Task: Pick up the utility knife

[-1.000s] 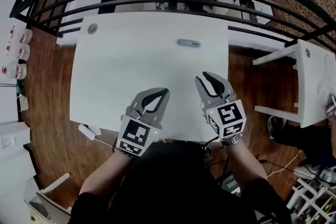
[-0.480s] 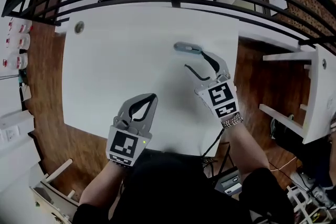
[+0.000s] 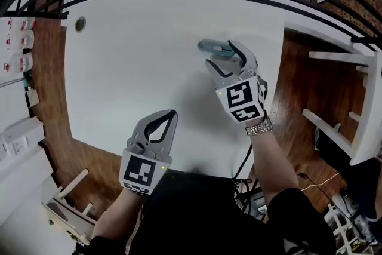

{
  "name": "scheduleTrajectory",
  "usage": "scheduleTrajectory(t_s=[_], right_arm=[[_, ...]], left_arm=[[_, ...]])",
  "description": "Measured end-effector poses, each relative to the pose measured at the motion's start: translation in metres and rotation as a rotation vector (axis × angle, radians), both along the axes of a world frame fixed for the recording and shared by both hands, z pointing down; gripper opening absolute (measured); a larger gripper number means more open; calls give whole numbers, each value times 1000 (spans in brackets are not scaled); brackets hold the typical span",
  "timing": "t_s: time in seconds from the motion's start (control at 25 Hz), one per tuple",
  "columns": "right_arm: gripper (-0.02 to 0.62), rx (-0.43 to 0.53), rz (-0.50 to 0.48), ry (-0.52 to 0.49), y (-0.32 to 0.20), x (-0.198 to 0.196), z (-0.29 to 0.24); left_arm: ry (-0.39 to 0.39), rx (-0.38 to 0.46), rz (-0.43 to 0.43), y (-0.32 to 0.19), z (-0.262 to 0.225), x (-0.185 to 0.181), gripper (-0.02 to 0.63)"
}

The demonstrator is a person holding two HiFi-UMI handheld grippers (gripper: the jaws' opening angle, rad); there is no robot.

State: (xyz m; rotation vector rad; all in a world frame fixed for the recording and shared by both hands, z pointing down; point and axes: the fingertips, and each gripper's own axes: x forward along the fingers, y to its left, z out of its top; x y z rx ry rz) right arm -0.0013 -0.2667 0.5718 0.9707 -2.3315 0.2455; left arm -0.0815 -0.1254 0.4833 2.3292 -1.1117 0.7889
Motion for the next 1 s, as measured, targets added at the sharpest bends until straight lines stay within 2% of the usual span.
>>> scheduleTrajectory(t_s=[0.2,0.24,0.28,0.32,0.44,0.52,0.56,0.68,0.84,1.0], right_arm=[[288,-51,-26,84,2,-11,8],[254,-58,-37,102,3,-13,8],[168,-62,-48,119,4,-15,8],[130,-64,-55,130,6,-16,8],[140,-64,-49,117,9,-15,6],[221,-76,-41,95,7,-16,6],[222,-86,-43,92,6,-17,8],[218,-110,-49,99,7,-22,13],[141,-138,-65,109,15,-26,13],[133,-129,-64,112,24,-26,0]], left_arm=[[0,-31,22,-1,4,3,17],[0,-32,25,-3,4,3,17],[2,-30,27,-4,4,3,17],[3,-27,28,-4,4,4,17],[5,-20,26,-3,3,9,17],[2,-19,24,-2,2,11,17],[-1,-19,23,-2,2,10,17],[-9,-22,22,-4,-2,9,17],[-16,-13,22,-4,-5,11,17],[-7,12,26,-1,-11,15,17]])
